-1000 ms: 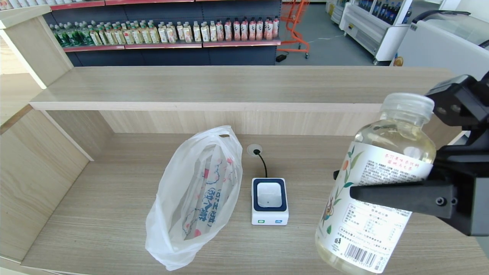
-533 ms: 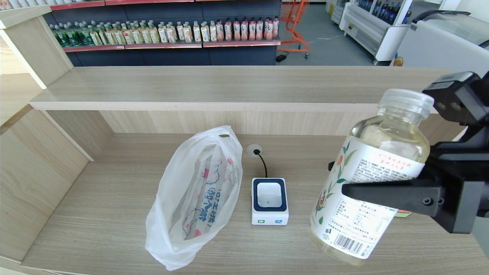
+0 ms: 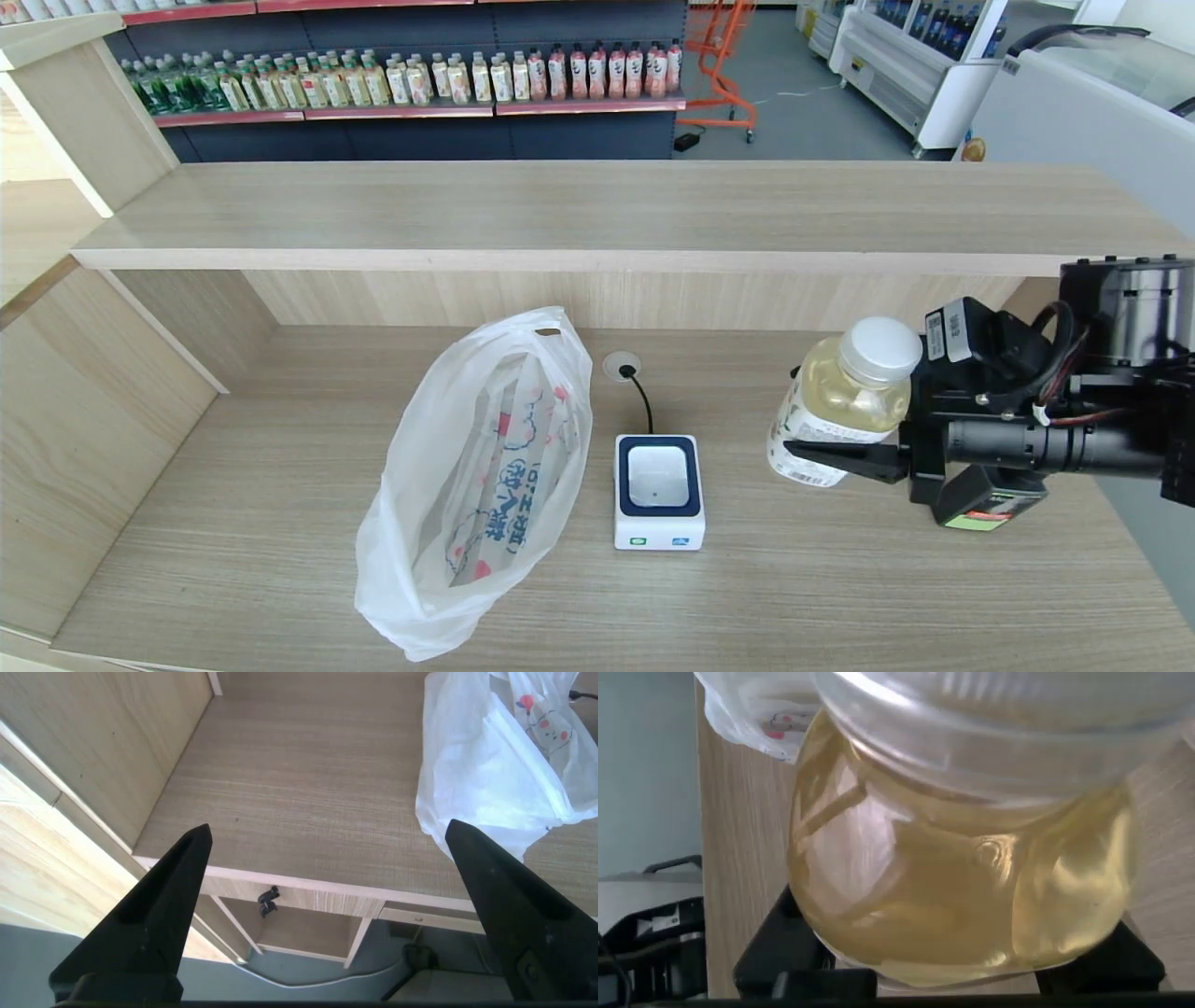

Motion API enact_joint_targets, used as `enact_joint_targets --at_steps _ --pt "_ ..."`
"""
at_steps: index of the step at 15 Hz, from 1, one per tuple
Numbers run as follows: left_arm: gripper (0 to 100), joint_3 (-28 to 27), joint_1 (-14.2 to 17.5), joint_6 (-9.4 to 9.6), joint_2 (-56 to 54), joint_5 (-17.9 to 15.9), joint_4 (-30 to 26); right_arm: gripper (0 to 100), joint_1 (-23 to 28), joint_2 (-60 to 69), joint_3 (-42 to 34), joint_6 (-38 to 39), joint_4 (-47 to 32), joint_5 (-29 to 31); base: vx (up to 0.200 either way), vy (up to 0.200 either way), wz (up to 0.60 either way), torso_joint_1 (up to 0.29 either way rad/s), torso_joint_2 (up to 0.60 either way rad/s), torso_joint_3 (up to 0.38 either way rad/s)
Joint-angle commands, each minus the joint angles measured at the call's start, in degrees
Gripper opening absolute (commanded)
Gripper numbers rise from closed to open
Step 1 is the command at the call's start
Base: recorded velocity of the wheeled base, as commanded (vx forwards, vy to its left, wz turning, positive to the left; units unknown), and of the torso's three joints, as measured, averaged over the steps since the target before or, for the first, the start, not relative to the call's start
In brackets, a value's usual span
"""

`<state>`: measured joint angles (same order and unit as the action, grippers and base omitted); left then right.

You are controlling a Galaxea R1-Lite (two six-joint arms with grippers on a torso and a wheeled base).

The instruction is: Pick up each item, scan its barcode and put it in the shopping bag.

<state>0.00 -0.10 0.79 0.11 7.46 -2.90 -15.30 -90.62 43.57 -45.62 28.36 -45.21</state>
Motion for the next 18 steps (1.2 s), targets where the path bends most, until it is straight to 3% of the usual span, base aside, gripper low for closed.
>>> enact_joint_targets --at_steps 1,6,10,18 --pt "100 0.0 0.01 0.0 -0.02 0.01 0.0 0 0.89 -8.43 1.08 -1.84 6.8 0.13 0.0 0.0 0.0 0.0 0.0 0.0" --pt "100 0.0 0.01 0.0 -0.02 0.01 0.0 0 -2.02 -14.67 1.26 -1.49 16.29 -0.05 0.0 0.0 0.0 0.0 0.0 0.0" --pt "100 0.0 0.01 0.0 -0.02 0.01 0.0 0 -5.27 -22.05 1.96 -0.7 26.14 -4.62 0.0 0.0 0.0 0.0 0.0 0.0" --pt "100 0.0 0.01 0.0 -0.02 0.01 0.0 0 -7.29 -31.72 5.83 0.27 35.89 -8.05 0.0 0.0 0.0 0.0 0.0 0.0"
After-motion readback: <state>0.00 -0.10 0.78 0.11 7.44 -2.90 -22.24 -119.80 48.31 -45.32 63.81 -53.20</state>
